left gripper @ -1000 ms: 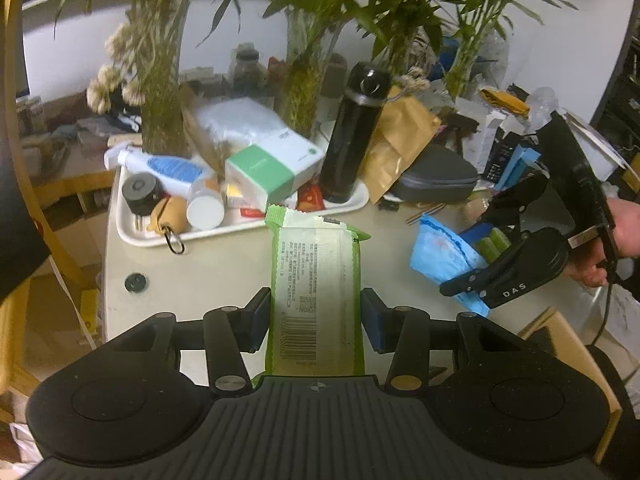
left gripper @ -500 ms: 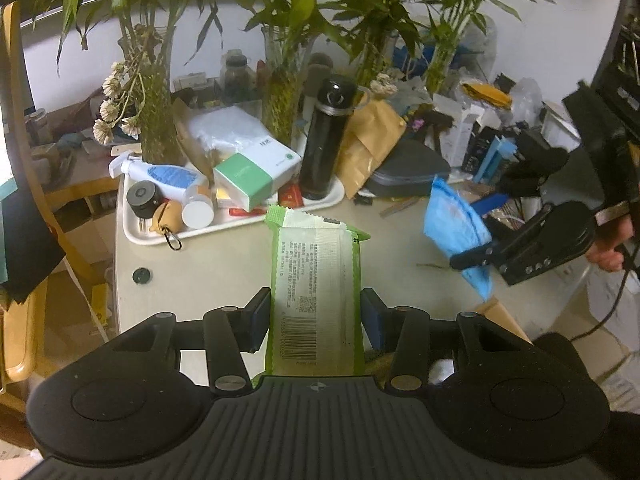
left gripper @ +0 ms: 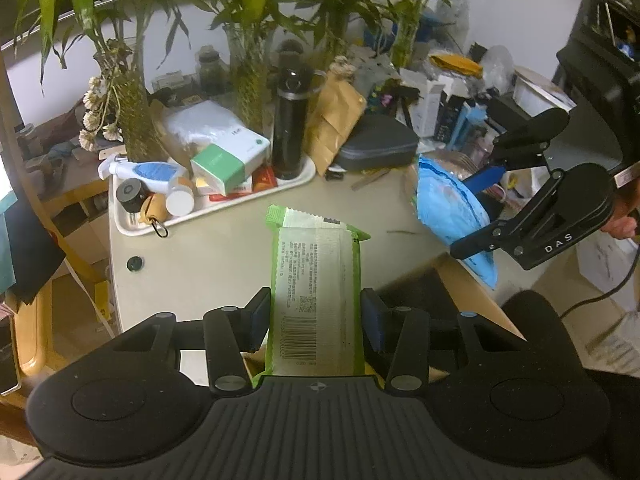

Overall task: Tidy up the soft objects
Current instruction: 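Lower the green packet into the box and open the left tool while the right tool carries the blue packet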

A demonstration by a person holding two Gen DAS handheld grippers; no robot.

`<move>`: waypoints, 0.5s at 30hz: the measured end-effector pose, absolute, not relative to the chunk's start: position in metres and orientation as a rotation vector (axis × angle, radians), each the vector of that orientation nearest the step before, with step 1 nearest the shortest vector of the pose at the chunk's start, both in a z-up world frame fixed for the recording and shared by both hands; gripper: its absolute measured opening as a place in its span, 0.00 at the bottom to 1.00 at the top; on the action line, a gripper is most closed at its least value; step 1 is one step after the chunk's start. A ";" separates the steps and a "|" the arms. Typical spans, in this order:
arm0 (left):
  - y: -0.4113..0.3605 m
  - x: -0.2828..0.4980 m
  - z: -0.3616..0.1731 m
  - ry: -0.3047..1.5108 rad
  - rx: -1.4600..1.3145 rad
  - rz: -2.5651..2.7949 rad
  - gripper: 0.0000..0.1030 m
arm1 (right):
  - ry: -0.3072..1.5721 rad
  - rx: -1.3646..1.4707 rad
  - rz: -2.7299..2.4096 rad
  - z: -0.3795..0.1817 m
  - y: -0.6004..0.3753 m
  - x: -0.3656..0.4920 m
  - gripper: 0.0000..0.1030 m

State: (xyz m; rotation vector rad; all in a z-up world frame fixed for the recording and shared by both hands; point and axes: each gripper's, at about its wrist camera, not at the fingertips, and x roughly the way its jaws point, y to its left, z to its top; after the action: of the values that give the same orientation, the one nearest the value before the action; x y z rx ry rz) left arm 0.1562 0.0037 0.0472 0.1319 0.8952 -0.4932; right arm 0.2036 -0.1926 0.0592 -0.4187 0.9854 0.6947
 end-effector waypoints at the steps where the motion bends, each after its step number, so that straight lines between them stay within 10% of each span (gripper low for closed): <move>1: 0.002 0.154 0.047 0.898 0.138 -0.494 0.45 | 0.988 -0.420 0.698 0.060 -0.192 0.199 0.63; 15: -0.011 0.123 0.023 0.939 0.191 -0.441 0.45 | 1.056 -0.347 0.730 0.044 -0.186 0.153 0.63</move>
State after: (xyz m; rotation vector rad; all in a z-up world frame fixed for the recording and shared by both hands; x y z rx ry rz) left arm 0.1226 -0.0107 0.0230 0.1912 0.9391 -0.4409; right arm 0.1531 -0.1855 0.0445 -0.3465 1.0560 0.7303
